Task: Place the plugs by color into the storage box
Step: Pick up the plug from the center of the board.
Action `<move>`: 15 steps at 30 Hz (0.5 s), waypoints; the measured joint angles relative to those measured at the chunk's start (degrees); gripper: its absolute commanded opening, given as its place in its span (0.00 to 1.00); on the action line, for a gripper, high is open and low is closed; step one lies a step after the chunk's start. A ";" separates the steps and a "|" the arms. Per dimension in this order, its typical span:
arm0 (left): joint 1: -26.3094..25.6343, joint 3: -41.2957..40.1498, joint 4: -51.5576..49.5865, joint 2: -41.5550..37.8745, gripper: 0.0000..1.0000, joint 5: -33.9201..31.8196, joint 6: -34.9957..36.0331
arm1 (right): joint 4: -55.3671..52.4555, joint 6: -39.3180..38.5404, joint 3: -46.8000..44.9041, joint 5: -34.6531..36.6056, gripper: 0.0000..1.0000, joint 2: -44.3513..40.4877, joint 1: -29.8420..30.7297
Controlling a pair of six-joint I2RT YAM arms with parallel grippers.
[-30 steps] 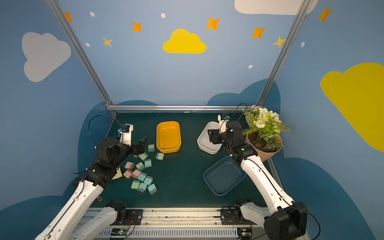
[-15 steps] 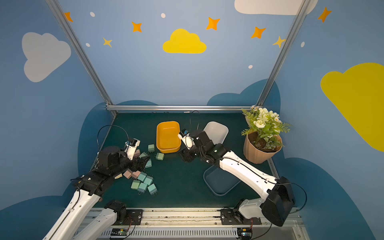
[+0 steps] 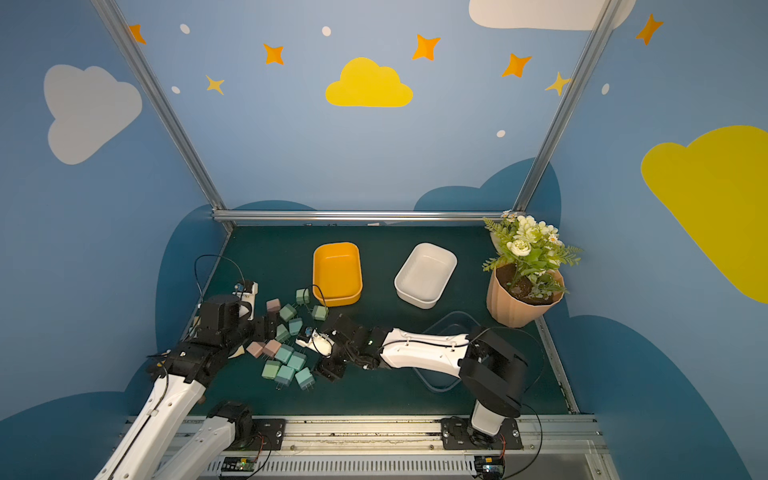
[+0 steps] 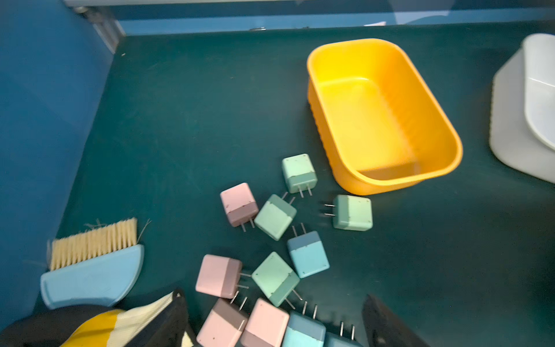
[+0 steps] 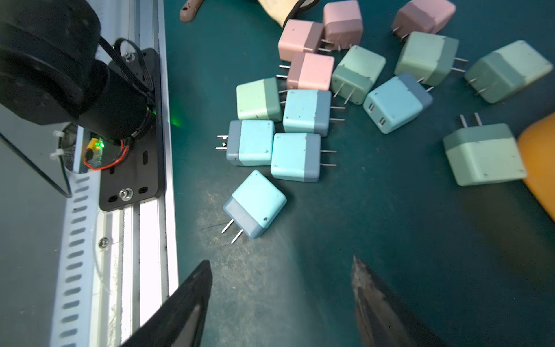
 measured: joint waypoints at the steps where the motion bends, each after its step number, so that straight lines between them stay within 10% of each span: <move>1: 1.01 0.07 0.04 0.00 0.91 0.04 -0.26 | 0.44 -0.55 0.09 0.09 0.77 0.87 0.26; 15: 3.41 0.20 0.42 -0.07 0.90 3.26 -0.96 | 4.61 -9.70 1.92 -4.13 0.78 8.44 0.85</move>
